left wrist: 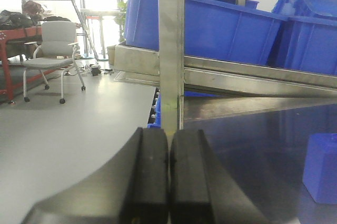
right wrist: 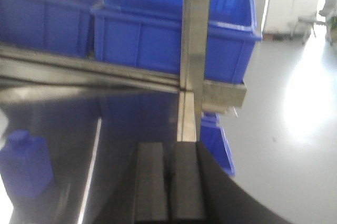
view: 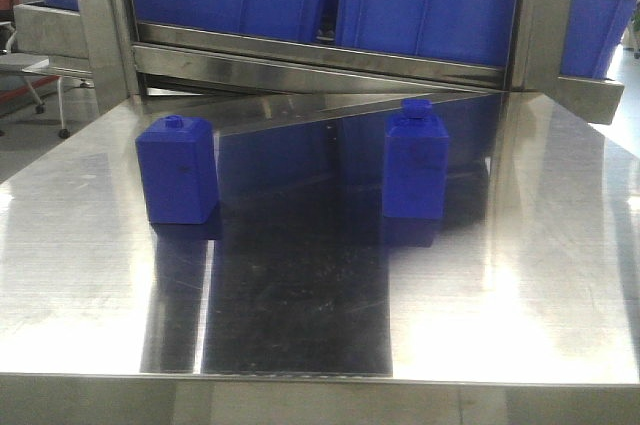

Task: Pick and sort blue part to right shelf

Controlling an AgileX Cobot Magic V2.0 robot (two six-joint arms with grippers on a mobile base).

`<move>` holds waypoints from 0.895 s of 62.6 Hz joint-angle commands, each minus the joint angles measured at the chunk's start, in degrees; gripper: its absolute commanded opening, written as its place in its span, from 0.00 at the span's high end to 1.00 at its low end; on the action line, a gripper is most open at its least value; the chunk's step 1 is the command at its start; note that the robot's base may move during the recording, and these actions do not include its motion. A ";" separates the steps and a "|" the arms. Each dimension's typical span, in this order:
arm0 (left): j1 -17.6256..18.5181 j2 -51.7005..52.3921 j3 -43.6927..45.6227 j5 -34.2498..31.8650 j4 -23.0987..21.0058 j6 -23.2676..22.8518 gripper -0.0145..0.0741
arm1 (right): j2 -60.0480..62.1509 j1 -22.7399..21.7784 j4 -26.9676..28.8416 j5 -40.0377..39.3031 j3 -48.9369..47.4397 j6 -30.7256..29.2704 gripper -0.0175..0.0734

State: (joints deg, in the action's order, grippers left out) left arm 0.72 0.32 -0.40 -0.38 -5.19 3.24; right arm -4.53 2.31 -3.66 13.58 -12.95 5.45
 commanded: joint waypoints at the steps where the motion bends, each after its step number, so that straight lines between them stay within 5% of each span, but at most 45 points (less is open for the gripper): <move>1: 0.02 1.22 -1.33 -4.56 0.02 -0.58 0.70 | -6.23 -0.21 -1.08 -0.71 -5.28 -0.22 0.78; 14: 0.02 1.22 -1.33 -4.56 0.02 -0.58 0.70 | -18.48 -0.14 -0.75 -5.01 -9.70 2.55 0.78; 31: 0.02 1.22 -1.33 -4.56 0.02 -0.58 0.70 | -34.20 2.89 -0.75 -1.23 -15.82 3.82 0.76; 36: 0.02 1.22 -1.33 -4.56 0.02 -0.58 0.70 | -38.07 5.16 -0.75 -0.20 -17.30 3.82 0.69; 45: 0.02 1.22 -1.33 -4.56 0.02 -0.58 0.70 | -44.91 9.52 -0.75 2.32 -20.57 4.89 0.40; 52: 0.02 1.22 -1.33 -4.56 0.02 -0.58 0.70 | -49.90 11.80 -0.82 7.25 -24.29 14.80 0.14; 56: 0.02 1.22 -1.33 -4.56 0.02 -0.58 0.70 | -52.28 12.98 -1.94 11.10 -26.18 20.12 0.15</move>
State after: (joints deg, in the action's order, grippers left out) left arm 0.72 0.32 -0.40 -0.38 -5.19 3.24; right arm -54.60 13.95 -4.07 24.21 -34.91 18.70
